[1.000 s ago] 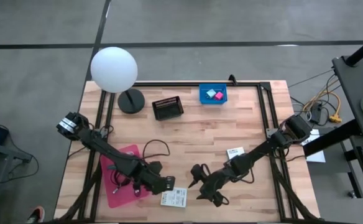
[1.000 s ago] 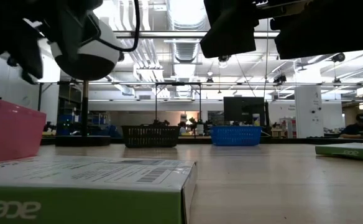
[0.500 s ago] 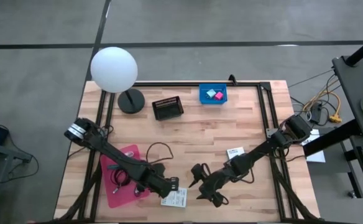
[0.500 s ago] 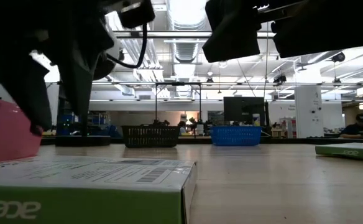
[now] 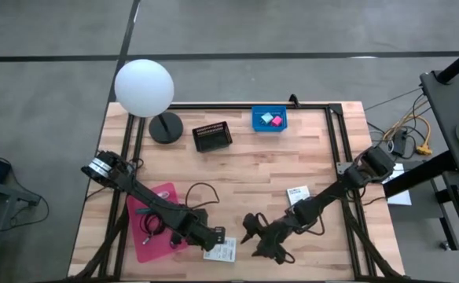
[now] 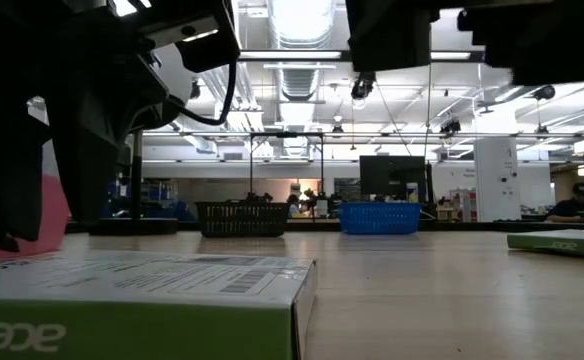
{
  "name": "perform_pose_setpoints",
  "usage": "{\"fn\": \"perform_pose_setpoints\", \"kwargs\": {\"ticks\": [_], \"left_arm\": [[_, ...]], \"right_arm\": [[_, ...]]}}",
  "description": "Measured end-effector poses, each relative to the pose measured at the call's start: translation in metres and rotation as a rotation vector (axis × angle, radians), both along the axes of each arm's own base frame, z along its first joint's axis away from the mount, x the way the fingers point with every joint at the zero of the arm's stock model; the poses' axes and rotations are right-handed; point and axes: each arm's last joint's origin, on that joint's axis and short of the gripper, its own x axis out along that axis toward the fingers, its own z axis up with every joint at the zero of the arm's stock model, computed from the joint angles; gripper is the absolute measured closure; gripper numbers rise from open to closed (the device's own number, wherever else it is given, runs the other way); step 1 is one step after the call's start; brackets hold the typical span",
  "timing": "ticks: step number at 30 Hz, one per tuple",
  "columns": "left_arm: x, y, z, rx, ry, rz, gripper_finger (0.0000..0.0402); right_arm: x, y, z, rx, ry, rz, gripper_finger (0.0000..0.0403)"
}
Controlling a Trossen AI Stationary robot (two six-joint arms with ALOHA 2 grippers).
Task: Pick and place items into bin
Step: Put the bottom card reader box into the black bin
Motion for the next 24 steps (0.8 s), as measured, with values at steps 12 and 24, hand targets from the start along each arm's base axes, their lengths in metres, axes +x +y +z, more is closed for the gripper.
{"fn": "perform_pose_setpoints", "kwargs": {"ticks": [12,24], "left_arm": [[0.007,-0.006,-0.02,-0.029,0.023,-0.019,0.0293],[0.008,-0.008,-0.022,-0.03,0.016,-0.067,0.0293]], "right_arm": [[0.002,0.001,-0.013,0.031,0.057,-0.043,0.0138],[-0.002,0.007,-0.013,-0.107,-0.021,0.116,0.0147]]}}
